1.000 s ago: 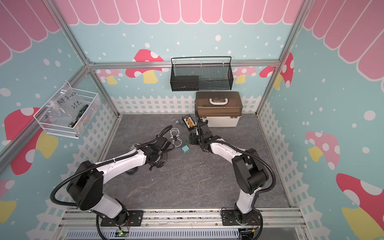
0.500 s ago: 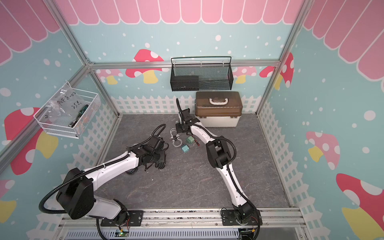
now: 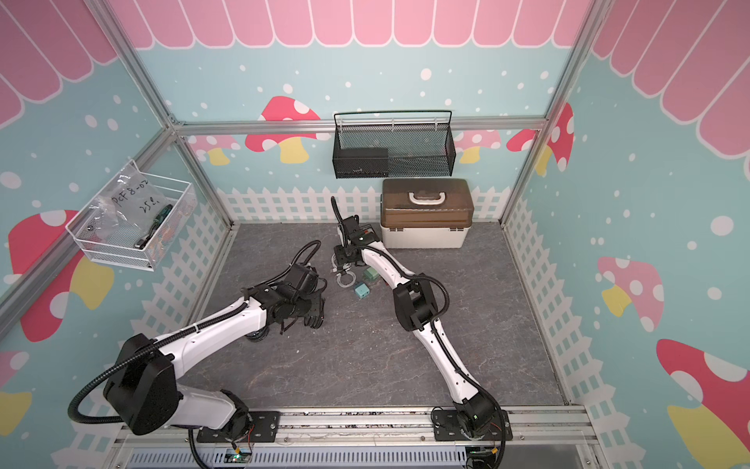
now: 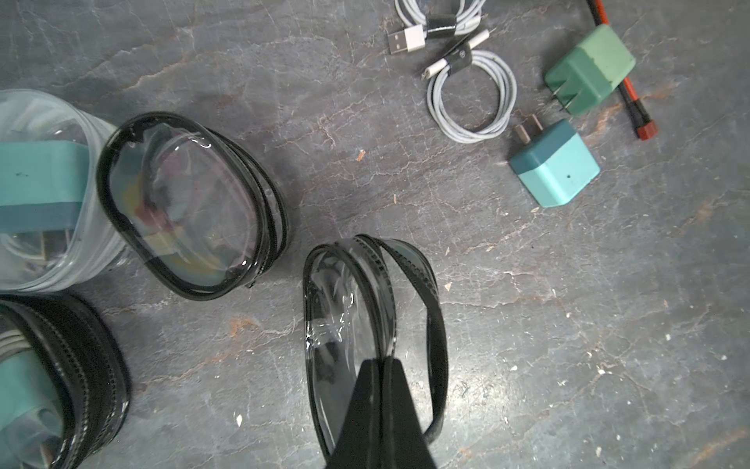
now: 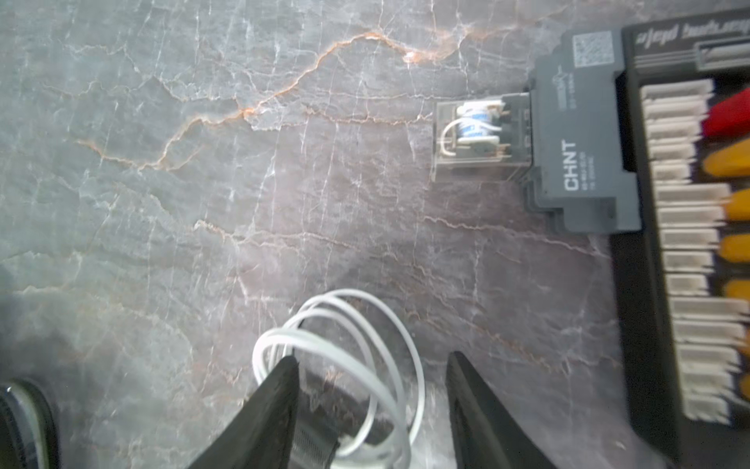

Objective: Pack away charging kits
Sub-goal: Pick up the storage bag at the center of the board, then place the charging cable in the storage bag.

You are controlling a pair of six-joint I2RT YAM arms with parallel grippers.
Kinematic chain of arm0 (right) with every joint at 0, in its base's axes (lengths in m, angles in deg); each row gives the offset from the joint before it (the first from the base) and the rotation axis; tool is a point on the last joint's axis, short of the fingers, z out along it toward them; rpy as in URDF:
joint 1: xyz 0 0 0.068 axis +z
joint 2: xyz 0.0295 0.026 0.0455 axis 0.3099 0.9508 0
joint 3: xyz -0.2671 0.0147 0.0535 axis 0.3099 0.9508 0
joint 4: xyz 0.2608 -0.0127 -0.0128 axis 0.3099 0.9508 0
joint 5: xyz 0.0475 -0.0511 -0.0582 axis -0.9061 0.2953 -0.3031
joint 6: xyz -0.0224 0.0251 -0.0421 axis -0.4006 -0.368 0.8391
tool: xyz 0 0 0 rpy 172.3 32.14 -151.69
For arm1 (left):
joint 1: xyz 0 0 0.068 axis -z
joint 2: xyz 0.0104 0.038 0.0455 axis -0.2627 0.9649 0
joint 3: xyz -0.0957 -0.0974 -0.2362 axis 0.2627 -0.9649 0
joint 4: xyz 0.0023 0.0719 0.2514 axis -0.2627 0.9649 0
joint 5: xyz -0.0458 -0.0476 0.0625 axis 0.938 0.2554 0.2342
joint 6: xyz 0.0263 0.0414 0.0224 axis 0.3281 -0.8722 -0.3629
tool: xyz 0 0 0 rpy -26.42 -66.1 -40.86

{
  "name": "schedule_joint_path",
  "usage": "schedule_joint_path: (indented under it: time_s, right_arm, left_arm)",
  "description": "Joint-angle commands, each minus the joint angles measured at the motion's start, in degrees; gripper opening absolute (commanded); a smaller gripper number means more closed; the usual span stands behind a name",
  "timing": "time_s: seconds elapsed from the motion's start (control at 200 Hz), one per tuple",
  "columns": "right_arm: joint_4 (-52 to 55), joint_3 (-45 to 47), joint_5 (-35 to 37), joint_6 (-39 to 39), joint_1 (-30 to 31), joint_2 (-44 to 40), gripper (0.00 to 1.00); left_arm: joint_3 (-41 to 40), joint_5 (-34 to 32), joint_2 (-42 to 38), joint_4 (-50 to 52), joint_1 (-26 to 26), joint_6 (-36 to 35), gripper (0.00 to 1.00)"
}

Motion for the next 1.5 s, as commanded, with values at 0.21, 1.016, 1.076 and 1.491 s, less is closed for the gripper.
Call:
schedule_joint_path:
  time_s: [0.21, 1.016, 1.076, 1.491]
  right_arm:
    - [0.9, -2.2, -1.4, -4.0, -0.6, 2.4, 0.08]
    - [-21.5, 76.8, 15.5, -29.2, -0.5, -67.0, 0.00]
    - [-21.8, 84.5, 16.9, -32.2, -0.5, -74.1, 0.00]
    - [-22.6, 113.7, 16.1, -42.7, -0.5, -110.5, 0.00]
  left_arm:
    - [-0.6, 0.3, -1.3, 0.1, -0.4, -0.4, 0.00]
    - [-5.5, -5.5, -10.7, -8.4, 6.6, 14.2, 0.00]
    - [-5.0, -7.2, -10.4, -9.6, 10.2, 15.4, 0.00]
    - [5.0, -13.1, 7.4, -19.8, 25.2, 21.6, 0.00]
